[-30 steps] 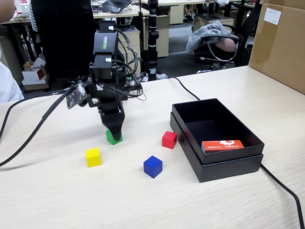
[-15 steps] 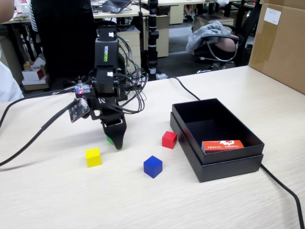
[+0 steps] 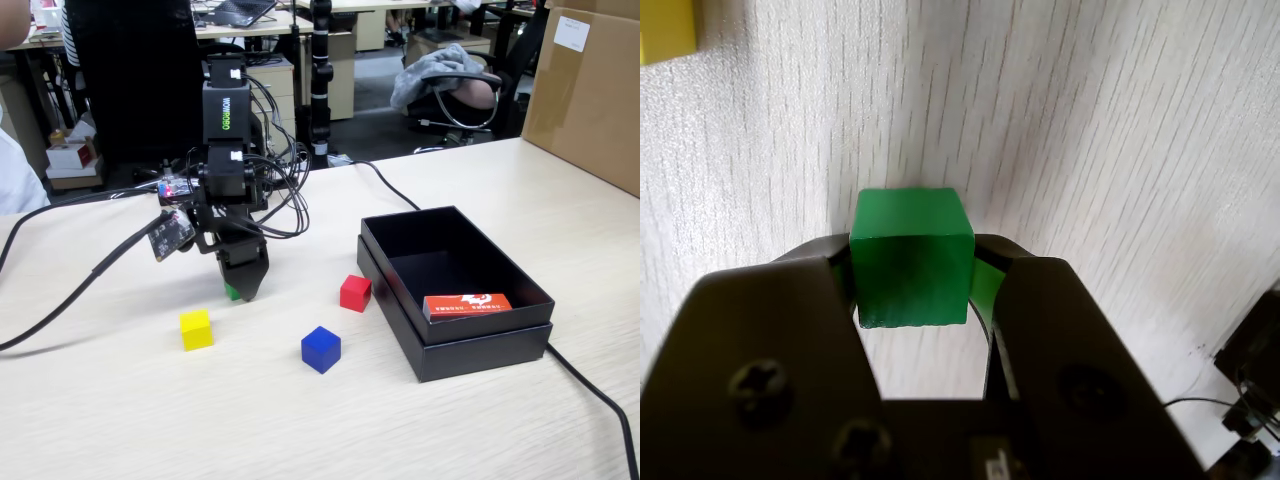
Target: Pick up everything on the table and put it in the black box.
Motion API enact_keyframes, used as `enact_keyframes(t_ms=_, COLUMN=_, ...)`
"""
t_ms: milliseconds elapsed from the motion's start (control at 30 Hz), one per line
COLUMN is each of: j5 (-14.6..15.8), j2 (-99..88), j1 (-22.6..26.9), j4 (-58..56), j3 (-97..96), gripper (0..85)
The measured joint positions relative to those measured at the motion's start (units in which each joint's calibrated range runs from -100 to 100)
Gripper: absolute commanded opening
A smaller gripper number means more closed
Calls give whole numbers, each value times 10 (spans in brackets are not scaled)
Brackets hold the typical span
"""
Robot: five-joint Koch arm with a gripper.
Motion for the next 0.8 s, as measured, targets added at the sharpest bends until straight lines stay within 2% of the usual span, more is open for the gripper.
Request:
enact_keyframes(t_ms=167, j5=-1, j2=-173, j1=7, j4=-1, j3=-61, gripper=9)
enact_keyframes(t_ms=233, j5=1, j2=-318, j1=31, j4=-3, j3=-110, gripper=9)
enact_keyframes(t_ms=367, j5=13, j2=-445, j1=68, j4=-16, j3=-117, gripper=9)
enact_keyframes(t_ms=467, j5=59, j2=-540, j1=131, j4=-48, j3=-118, gripper=9)
enact_keyframes(t_ms=500, j5=61, j2=-541, j1=133, j4=-49, j3=-118, gripper=9)
enact_keyframes(t_ms=600, j5=101, j2=-567, j1=186, j4=-57, j3=-117, gripper=9)
enact_keyframes(t_ms=633, j5=138, j2=-567, j1=229, j4=-66, j3=-117, gripper=9)
enact_keyframes(t_ms=700, j5=157, j2=-460, j1=250, j4=-81, j3=38, gripper=9)
enact_keyframes(t_ms=767, j5=162, j2=-417, j1=258, j4=-84, j3=94, gripper=9)
enact_keyframes(t_ms=800, j5=174, j2=-300, j1=273, j4=-83, j3=163, gripper=9)
